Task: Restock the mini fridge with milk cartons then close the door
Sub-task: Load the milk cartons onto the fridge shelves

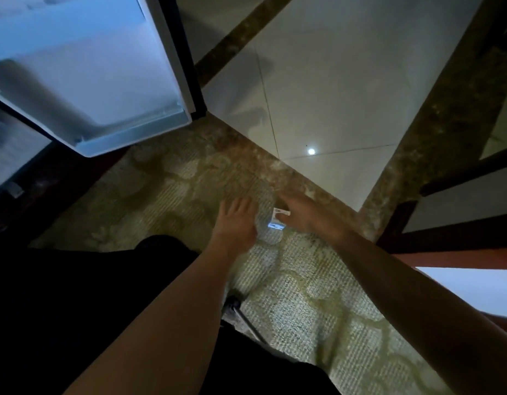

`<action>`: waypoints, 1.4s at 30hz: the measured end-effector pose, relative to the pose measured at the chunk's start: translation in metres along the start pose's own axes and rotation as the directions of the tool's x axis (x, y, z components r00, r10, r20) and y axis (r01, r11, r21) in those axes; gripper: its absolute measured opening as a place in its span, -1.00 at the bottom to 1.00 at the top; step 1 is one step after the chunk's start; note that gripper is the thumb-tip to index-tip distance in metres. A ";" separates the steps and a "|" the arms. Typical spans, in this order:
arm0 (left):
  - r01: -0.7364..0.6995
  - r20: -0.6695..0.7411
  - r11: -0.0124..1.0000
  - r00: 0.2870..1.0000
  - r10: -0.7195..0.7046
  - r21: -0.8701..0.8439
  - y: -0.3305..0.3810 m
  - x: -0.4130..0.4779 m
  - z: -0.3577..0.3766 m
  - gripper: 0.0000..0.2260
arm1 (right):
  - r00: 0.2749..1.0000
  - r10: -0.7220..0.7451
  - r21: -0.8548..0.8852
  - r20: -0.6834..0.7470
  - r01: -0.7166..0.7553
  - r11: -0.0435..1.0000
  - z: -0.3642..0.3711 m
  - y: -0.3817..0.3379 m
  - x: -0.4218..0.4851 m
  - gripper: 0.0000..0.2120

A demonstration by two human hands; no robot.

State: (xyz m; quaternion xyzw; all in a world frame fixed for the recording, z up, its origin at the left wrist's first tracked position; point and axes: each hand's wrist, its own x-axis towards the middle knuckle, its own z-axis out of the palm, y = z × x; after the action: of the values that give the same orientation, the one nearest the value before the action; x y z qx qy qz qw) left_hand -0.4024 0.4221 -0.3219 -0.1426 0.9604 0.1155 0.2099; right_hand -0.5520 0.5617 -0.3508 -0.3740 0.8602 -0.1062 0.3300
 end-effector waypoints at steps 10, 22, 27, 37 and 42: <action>-0.020 0.022 0.998 1.000 0.021 -0.061 -0.003 0.005 0.006 -0.41 | 0.988 0.147 -0.003 -0.049 -0.148 0.989 0.040 0.013 0.010 -0.60; -0.083 -0.077 0.966 0.995 0.066 -0.246 -0.014 0.009 -0.064 -0.66 | 0.970 -0.133 0.339 -0.202 0.196 0.920 -0.071 -0.061 -0.052 -0.62; -0.095 -0.128 0.956 0.990 0.061 -0.279 -0.040 -0.009 -0.144 -0.75 | 0.921 -0.236 0.303 -0.310 0.331 0.894 -0.122 -0.108 -0.056 -0.63; -0.032 -0.360 0.999 0.932 0.036 0.018 -0.143 -0.091 -0.278 -0.75 | 0.774 -0.509 0.170 -0.377 0.598 0.783 -0.199 -0.239 -0.025 -0.57; 0.015 -0.457 1.000 0.889 -0.009 0.009 -0.195 -0.137 -0.299 -0.69 | 0.684 -0.655 0.026 -0.321 0.697 0.716 -0.216 -0.317 -0.006 -0.70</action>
State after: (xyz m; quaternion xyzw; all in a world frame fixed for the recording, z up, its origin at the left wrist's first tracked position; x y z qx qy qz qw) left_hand -0.3307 0.1875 -0.0293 -0.1703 0.9826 0.0714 -0.0204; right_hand -0.5073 0.3304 -0.0474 -0.6204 0.6891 -0.3366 0.1646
